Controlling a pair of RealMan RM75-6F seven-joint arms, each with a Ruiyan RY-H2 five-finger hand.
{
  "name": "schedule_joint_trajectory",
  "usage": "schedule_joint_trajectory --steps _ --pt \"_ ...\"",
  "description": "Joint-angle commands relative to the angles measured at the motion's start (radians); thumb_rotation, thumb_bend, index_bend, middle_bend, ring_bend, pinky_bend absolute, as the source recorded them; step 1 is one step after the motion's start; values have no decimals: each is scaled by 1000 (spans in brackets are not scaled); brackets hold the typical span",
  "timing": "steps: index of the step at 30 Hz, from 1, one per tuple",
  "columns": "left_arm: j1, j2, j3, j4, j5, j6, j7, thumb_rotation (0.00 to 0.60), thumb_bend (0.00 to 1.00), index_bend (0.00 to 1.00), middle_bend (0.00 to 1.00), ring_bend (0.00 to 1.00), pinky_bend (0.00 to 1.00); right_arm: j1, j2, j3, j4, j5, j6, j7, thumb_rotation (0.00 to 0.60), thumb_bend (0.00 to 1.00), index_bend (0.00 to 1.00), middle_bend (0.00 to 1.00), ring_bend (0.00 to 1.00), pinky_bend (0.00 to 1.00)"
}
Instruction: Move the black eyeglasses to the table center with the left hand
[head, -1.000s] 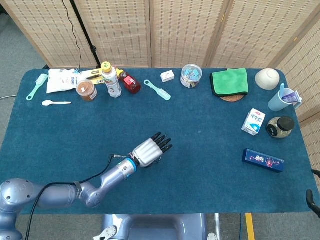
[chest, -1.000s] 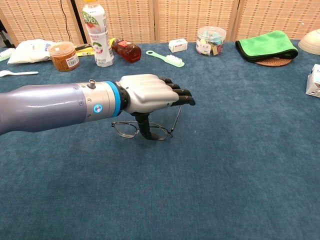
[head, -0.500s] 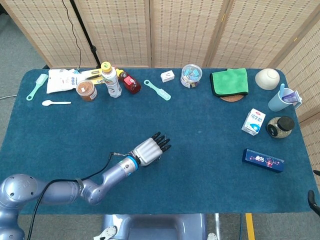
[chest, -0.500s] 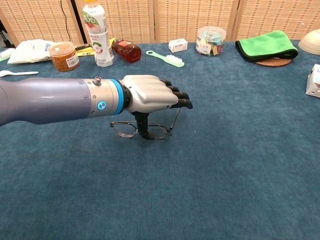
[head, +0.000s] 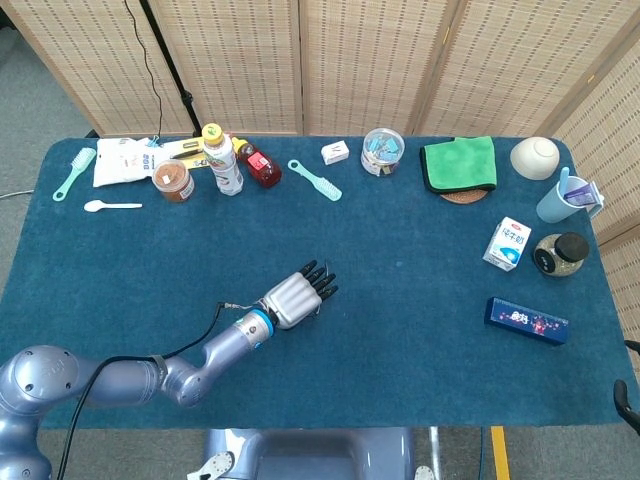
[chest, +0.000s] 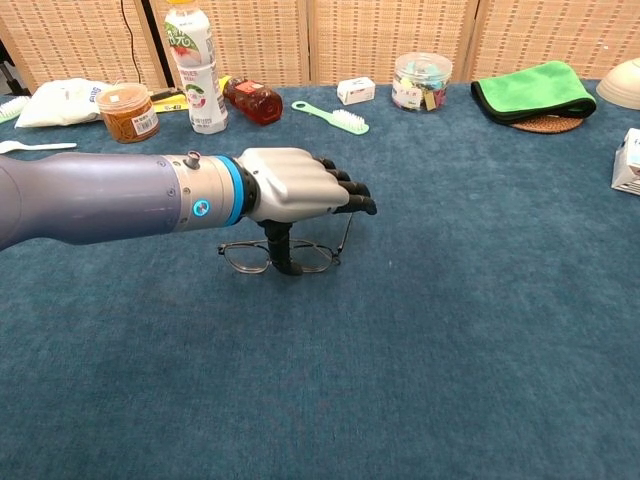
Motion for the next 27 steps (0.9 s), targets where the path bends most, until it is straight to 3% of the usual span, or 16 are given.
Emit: schedule_joint_trajectory --steps 1,9,27 --pt "0 9 8 -6 -1 8 1 518 231 113 0 0 0 0 0 0 -1 0 -1 0 600 478 248 132 131 180" --pt "-4 21 23 -15 -22 17 12 516 230 47 0 0 0 2 -1 0 -1 -3 -1 0 600 478 248 132 131 184" --pt "4 8 31 3 -12 52 -7 517 230 110 0 0 0 2 1 0 -5 -8 0 -2 600 478 249 133 131 190"
